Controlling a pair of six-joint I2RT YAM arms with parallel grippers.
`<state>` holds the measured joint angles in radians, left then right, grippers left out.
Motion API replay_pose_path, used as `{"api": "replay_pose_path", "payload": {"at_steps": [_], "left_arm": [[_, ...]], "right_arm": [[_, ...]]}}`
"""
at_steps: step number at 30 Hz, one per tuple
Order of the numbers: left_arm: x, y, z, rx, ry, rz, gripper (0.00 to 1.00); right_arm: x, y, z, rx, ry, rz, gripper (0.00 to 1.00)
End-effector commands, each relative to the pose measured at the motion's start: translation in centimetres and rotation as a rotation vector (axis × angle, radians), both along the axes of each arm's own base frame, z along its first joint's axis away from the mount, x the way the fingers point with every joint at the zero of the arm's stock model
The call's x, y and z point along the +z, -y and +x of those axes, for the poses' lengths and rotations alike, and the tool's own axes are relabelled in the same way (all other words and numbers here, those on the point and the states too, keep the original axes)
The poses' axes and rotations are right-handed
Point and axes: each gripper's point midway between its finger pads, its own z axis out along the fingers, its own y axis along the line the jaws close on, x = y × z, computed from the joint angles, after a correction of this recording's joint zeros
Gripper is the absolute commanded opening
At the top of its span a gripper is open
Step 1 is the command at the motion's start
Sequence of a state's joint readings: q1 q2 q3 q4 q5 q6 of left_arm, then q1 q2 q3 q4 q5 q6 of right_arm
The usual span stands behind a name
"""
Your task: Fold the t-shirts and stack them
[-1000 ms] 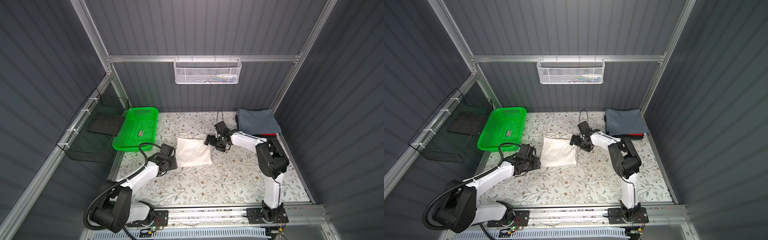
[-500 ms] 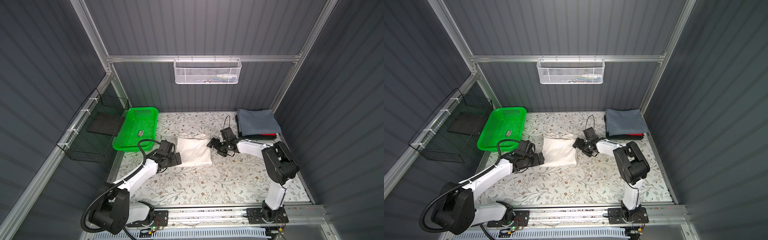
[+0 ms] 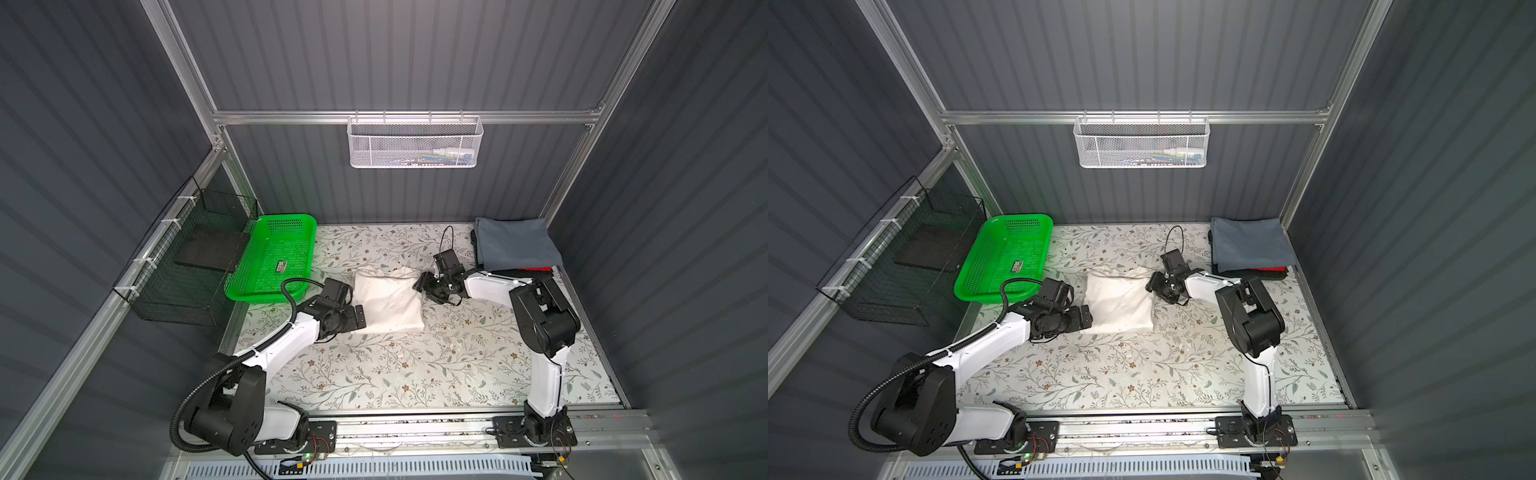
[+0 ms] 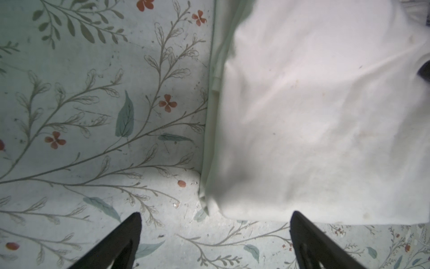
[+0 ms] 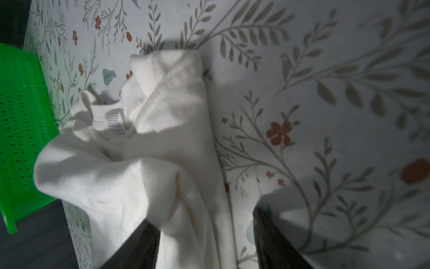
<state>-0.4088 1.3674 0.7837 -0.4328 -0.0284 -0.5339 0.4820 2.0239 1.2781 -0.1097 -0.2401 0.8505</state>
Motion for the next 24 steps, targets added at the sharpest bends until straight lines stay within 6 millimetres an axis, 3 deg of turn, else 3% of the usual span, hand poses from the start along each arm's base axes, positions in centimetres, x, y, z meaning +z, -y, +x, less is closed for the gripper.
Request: {"api": "replay_pose_path", "payload": {"at_steps": [1,4,10,13,19,24], "left_arm": [[0.0,0.1,0.2,-0.004,-0.018,-0.007,0.99],[-0.3,0.1,0.2,-0.013,-0.028,0.003,1.0],[-0.6,-0.1,0.1,-0.018,-0.035,0.022,1.0],[-0.7,-0.4,-0.1,-0.015,-0.036,0.035,1.0],[-0.2,-1.2,-0.5,-0.011,-0.023,0.065,0.99],[0.3,-1.8,-0.7,0.0,-0.009,0.091,1.0]], "right_arm": [[-2.5,0.8,-0.6,-0.001,-0.063,-0.099,0.58],[-3.2,0.5,-0.2,-0.001,-0.076,-0.105,0.55],[-4.0,0.0,0.5,0.003,-0.084,-0.106,0.39],[-4.2,0.0,0.8,0.002,-0.078,-0.114,0.26],[-3.0,-0.4,1.8,0.017,-0.034,-0.113,0.04],[-0.7,-0.3,2.5,0.034,0.025,-0.132,0.0]]}}
